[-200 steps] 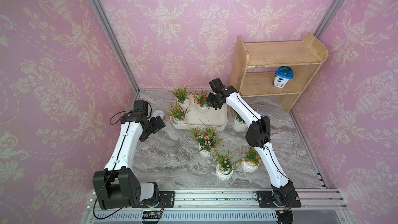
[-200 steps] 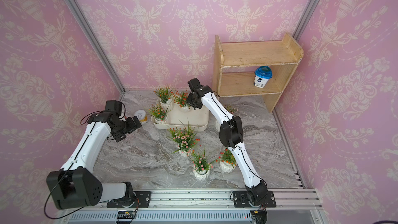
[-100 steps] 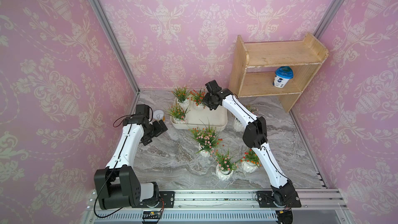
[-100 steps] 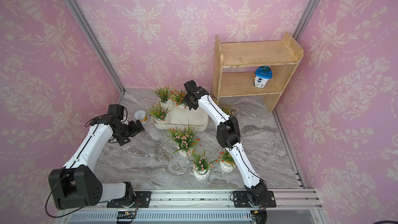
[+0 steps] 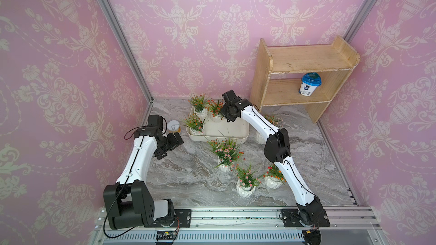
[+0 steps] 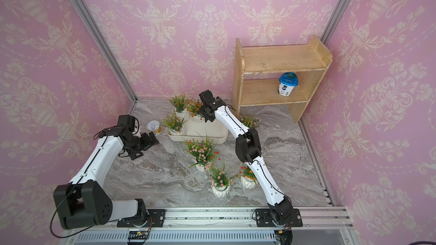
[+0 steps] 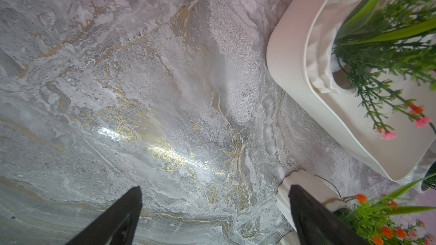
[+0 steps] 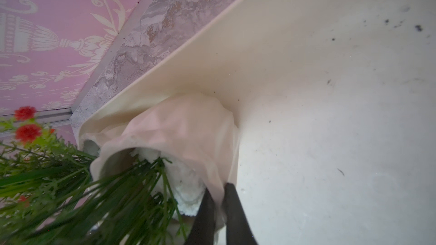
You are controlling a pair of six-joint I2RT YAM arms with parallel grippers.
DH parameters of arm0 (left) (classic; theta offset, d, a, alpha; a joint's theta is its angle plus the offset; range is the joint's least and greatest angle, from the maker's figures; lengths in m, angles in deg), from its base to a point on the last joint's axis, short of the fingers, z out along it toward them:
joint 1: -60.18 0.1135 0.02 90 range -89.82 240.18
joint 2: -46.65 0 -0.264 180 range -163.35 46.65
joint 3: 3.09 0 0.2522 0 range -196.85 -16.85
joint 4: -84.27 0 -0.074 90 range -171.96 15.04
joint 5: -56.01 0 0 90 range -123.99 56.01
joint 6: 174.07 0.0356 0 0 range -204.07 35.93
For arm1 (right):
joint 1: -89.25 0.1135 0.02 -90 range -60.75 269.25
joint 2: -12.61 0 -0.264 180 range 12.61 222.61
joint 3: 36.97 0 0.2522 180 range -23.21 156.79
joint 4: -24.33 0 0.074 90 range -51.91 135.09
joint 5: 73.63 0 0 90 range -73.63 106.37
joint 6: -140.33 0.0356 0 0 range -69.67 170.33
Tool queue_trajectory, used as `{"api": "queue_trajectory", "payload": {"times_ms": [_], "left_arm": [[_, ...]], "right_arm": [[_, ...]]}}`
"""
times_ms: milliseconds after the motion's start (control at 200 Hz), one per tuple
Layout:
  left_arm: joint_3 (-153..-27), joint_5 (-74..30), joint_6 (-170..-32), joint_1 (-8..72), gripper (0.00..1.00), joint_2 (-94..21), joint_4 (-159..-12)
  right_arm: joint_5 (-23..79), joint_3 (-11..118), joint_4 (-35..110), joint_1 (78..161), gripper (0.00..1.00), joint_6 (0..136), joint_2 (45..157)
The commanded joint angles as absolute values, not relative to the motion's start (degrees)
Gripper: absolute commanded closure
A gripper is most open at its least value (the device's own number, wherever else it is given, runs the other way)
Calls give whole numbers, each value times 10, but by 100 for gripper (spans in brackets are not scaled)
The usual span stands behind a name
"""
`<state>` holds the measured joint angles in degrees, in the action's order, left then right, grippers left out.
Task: Put the potted gypsophila into the storage box
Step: Place the baby's breath potted plant at the storage box.
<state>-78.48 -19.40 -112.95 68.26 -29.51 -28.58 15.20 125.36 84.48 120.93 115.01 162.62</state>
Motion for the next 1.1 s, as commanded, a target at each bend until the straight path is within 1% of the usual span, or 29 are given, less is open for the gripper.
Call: {"api": "queue_trajectory", "payload": {"times_ms": [0,240,420,550,821,1096], "left_arm": [[-778,-181,-1107,689,1,-289,-281],[-773,-179,-1101,694,1,-287,-281],[-768,-175,-1102,697,1,-288,-286],[-768,-175,-1100,698,1,-289,-287],[-768,-175,-1101,701,1,-285,-284],[-770,-179,-1103,703,1,-273,-272]], "right_arm": [[139,1281,806,1216,91,1166,1640],[129,1286,798,1220,90,1175,1650],[129,1287,793,1220,86,1178,1653],[132,1287,787,1220,82,1182,1656],[143,1292,772,1220,77,1183,1664],[123,1290,786,1220,72,1156,1640]]}}
